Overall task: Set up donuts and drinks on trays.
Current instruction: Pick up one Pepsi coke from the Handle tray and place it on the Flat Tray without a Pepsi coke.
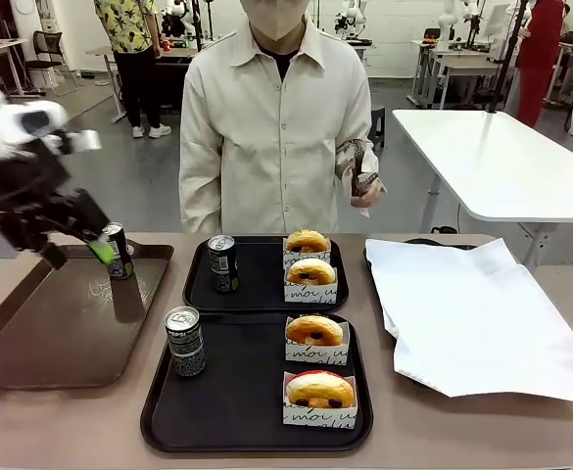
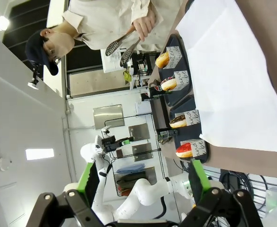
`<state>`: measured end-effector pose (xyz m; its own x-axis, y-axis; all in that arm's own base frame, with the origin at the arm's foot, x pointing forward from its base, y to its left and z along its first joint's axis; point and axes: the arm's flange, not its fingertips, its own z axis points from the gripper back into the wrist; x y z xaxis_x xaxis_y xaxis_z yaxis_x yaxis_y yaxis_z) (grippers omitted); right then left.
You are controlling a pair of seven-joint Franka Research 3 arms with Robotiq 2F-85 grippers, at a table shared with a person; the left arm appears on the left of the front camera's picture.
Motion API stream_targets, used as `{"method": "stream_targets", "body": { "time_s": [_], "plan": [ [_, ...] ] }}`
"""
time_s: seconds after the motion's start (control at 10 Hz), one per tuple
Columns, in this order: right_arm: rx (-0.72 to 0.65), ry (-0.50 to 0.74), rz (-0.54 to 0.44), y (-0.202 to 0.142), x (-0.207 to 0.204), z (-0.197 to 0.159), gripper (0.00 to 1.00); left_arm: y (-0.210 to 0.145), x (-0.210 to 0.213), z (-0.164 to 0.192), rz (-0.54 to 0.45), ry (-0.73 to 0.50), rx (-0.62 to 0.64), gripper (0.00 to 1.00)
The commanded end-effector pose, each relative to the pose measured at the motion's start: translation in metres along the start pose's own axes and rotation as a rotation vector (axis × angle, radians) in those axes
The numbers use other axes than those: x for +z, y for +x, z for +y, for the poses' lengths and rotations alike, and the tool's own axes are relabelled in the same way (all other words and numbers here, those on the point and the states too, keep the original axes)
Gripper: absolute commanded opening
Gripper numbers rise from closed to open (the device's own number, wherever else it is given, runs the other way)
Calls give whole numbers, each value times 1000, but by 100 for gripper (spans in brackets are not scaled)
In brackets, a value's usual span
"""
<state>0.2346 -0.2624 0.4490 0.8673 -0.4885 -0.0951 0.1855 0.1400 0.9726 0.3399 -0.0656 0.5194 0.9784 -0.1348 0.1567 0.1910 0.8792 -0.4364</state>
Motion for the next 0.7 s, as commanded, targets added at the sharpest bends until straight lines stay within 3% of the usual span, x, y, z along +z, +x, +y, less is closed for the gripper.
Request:
{"method": "stream_targets", "body": {
  "time_s": [0.0,0.2,0.3,0.5,0.6],
  "plan": [
    [-1,6,4,0,-1,1,100,-24,33,76,-68,-250,133,90],
    [-1,6,4,0,-1,1,100,-28,56,138,-100,-479,227,90],
    [-1,6,4,0,-1,1,100,-47,63,167,-111,-579,278,90],
    [-1,6,4,0,-1,1,100,-45,65,219,-34,-626,375,90],
    [-1,6,4,0,-1,1,100,-52,57,244,-47,-617,402,90]
  ]
}}
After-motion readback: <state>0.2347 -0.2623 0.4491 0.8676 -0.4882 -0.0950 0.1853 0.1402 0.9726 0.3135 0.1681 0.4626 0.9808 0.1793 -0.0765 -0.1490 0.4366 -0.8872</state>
